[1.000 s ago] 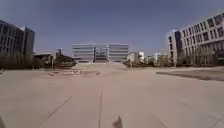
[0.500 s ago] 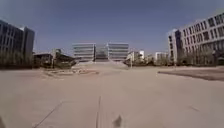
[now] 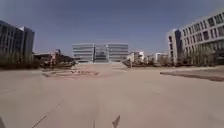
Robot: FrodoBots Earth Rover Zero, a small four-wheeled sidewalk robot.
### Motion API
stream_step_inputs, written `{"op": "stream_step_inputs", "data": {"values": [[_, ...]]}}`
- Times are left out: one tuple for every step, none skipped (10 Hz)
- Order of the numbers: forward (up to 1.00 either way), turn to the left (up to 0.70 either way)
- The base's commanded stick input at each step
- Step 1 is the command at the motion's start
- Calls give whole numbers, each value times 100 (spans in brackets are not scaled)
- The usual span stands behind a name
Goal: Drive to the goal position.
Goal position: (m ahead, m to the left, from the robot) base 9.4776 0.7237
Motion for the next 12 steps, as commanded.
{"op": "stream_step_inputs", "data": {"values": [[70, 0], [70, 0], [70, 0], [70, 0], [70, 0], [70, 0], [70, 0], [70, 0], [70, 0], [70, 0], [70, 0], [70, 0]]}}
